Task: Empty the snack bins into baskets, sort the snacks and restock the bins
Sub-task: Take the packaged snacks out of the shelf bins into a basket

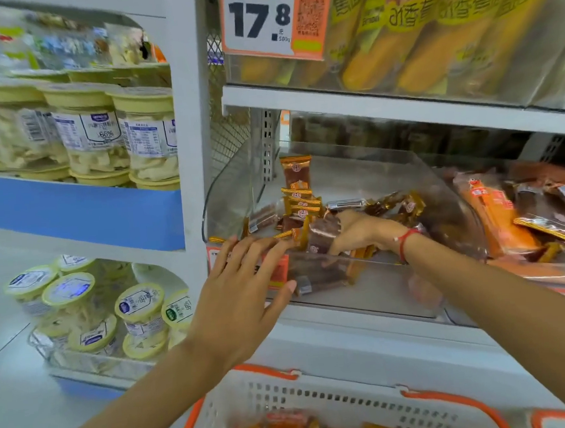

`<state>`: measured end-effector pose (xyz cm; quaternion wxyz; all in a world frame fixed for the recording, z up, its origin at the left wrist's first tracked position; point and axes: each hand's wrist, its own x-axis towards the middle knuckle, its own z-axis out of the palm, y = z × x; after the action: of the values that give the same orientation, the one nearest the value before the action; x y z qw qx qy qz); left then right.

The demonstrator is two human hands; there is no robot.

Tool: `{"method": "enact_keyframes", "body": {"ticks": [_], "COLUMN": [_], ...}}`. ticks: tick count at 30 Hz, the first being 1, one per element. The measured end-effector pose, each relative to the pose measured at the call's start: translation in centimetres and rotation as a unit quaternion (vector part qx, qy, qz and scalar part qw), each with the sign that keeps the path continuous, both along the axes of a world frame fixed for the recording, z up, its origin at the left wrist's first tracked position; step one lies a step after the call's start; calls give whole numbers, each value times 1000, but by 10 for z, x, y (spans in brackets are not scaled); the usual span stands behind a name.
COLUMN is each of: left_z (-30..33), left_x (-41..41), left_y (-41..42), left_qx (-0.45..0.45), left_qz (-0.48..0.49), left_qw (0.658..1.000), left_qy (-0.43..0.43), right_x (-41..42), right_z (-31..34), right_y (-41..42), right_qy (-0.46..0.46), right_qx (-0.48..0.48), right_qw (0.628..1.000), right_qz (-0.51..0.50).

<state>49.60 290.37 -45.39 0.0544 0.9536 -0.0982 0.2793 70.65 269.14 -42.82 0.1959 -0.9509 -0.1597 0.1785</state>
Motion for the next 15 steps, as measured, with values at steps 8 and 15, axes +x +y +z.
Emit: {"method": "enact_keyframes", "body": {"ticks": [8,15], "left_z": [4,11], "left_x": [0,-2], "left_y": [6,5], "left_qx": [31,54], "left_qz": [-16,-4], "left_qw": [999,998], "left_qy": [7,43], "right_x": [-133,-232], "right_z": [108,33], "right_y": [-24,-65], "right_qy": [-96,-39], "right_qx": [258,-2], "right_qw": [961,974], "right_qz": [25,223]}}
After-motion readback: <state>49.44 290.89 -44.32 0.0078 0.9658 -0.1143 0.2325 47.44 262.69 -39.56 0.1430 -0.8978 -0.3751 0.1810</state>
